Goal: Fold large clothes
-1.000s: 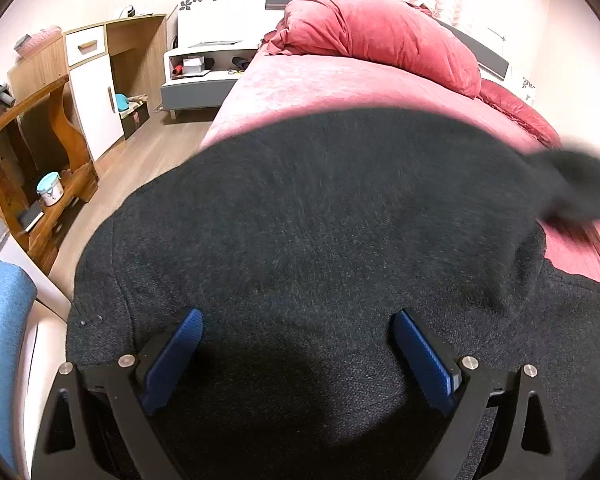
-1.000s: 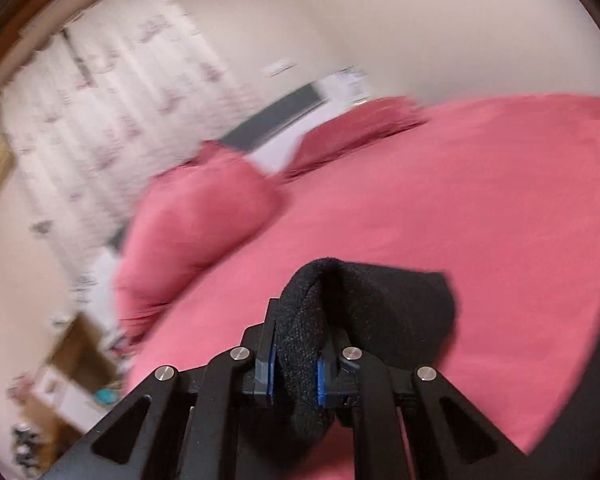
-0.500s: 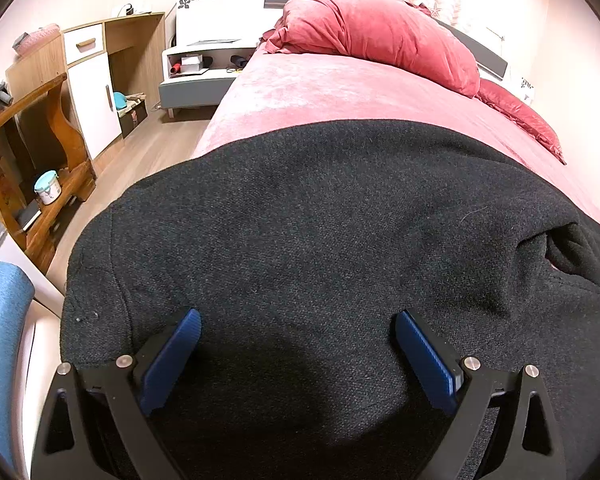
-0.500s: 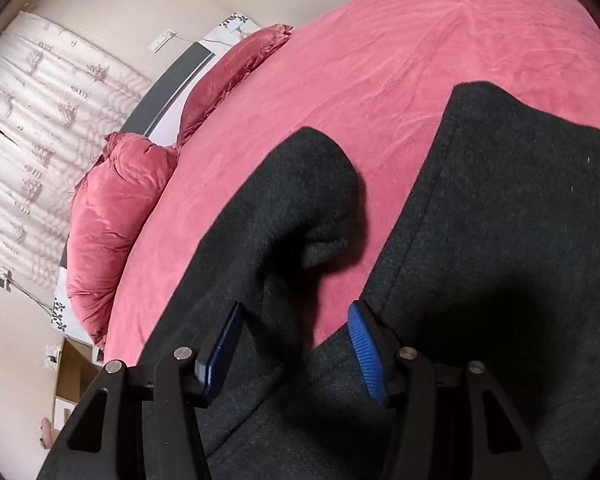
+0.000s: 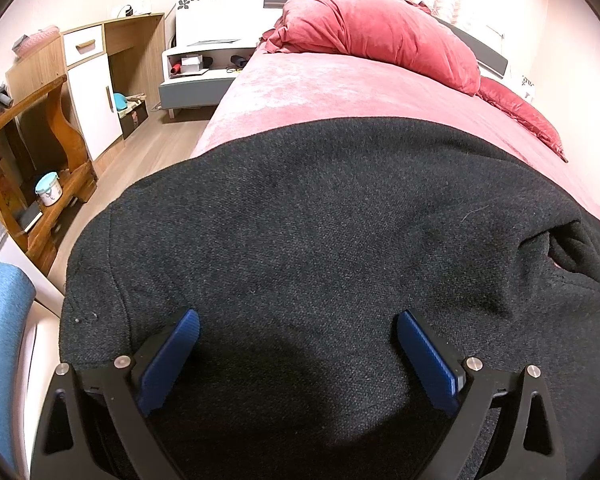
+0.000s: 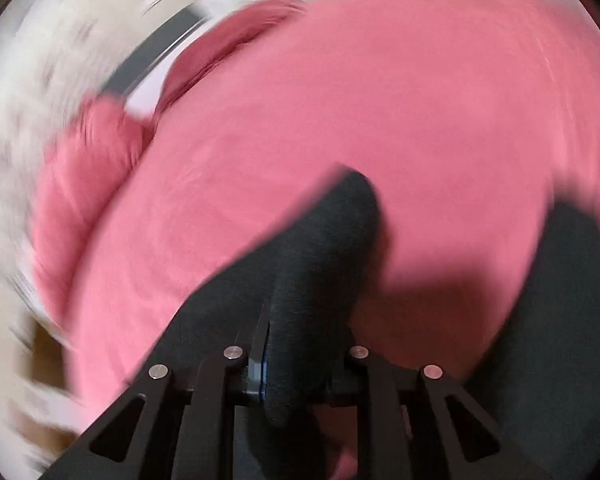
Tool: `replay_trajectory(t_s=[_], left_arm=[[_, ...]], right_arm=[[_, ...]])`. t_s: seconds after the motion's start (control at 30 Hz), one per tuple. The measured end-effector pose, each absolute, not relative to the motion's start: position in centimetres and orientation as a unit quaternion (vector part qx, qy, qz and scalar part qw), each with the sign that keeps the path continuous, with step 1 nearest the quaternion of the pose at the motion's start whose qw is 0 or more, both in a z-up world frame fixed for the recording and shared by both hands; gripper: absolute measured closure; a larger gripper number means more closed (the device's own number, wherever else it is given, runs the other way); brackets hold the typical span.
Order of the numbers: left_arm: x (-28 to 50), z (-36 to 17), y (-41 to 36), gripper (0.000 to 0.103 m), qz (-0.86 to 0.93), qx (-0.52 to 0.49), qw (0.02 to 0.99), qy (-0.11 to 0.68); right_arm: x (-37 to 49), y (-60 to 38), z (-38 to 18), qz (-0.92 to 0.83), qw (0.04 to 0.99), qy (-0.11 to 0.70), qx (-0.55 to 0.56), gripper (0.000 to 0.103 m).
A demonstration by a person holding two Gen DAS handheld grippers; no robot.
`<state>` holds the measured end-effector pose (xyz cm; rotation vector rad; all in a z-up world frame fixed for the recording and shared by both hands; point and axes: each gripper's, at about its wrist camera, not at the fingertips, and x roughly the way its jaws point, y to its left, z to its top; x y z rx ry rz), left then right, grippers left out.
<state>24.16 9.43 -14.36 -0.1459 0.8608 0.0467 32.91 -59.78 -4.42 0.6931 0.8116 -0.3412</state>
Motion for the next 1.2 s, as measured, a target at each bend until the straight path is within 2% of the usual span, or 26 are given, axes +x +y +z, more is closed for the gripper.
replay_trajectory(t_s=[0.07, 0.1, 0.2, 0.3, 0.5, 0.6, 0.63, 0.7, 0.77, 0.9, 0.97, 1.03, 1.1, 1.13, 1.17, 1.2], left_arm=[[24.2, -14.4, 9.4, 0.003, 0.023, -0.07, 0.906, 0.417], [24.2, -14.4, 9.4, 0.003, 0.023, -0.07, 0.906, 0.417], [24.2, -14.4, 9.4, 0.003, 0.023, -0.071, 0.906, 0.417], [24.2, -14.4, 9.4, 0.003, 0.023, -0.071, 0.906, 0.417], [24.2, -14.4, 9.4, 0.003, 0.023, -0.071, 0.906, 0.416], [24.2, -14.4, 9.3, 0.003, 0.024, -0.071, 0.906, 0.416], [24.2, -14.4, 9.3, 0.002, 0.025, -0.07, 0.906, 0.416], [24.2, -14.4, 9.3, 0.002, 0.025, -0.069, 0.906, 0.417], [24.2, -14.3, 9.3, 0.002, 0.024, -0.07, 0.906, 0.417], [24.2, -14.3, 9.4, 0.002, 0.024, -0.071, 0.906, 0.417], [24.2, -14.4, 9.4, 0.002, 0.023, -0.071, 0.906, 0.417], [24.2, -14.4, 9.5, 0.002, 0.022, -0.073, 0.905, 0.418], [24.2, -14.4, 9.5, 0.002, 0.021, -0.074, 0.905, 0.418], [24.1, -14.4, 9.6, 0.001, 0.02, -0.075, 0.905, 0.418], [24.1, -14.4, 9.6, 0.001, 0.018, -0.076, 0.905, 0.419], [24.1, -14.4, 9.7, 0.001, 0.017, -0.077, 0.905, 0.419]], right_arm=[[35.2, -55.3, 0.0, -0.099, 0.91, 0.352, 0.196, 0.079], [35.1, -54.1, 0.8, -0.066, 0.921, 0.338, 0.183, 0.068], [34.0, -55.7, 1.3, 0.0, 0.911, 0.302, 0.28, 0.052], [32.1, -58.9, -1.5, -0.102, 0.881, 0.335, 0.317, 0.05], [31.3, -61.2, -6.5, -0.113, 0.85, 0.382, 0.345, 0.05], [31.1, -63.5, -9.9, -0.124, 0.799, 0.382, 0.448, 0.048], [30.9, -64.1, -10.4, -0.115, 0.794, 0.356, 0.479, 0.049], [30.9, -64.5, -10.6, -0.082, 0.789, 0.341, 0.505, 0.092], [30.9, -64.1, -9.1, -0.094, 0.802, 0.351, 0.475, 0.093], [29.1, -62.7, -0.1, -0.139, 0.915, 0.257, 0.277, 0.093], [29.7, -63.3, 0.5, -0.177, 0.922, 0.267, 0.218, 0.093], [30.5, -64.8, -1.3, -0.219, 0.898, 0.32, 0.21, 0.089], [31.0, -65.9, -4.9, -0.261, 0.857, 0.393, 0.209, 0.07], [30.5, -66.6, -6.4, -0.285, 0.837, 0.417, 0.211, 0.065], [29.5, -67.0, -7.6, -0.307, 0.823, 0.424, 0.221, 0.058], [28.1, -67.3, -8.2, -0.325, 0.818, 0.408, 0.243, 0.056]])
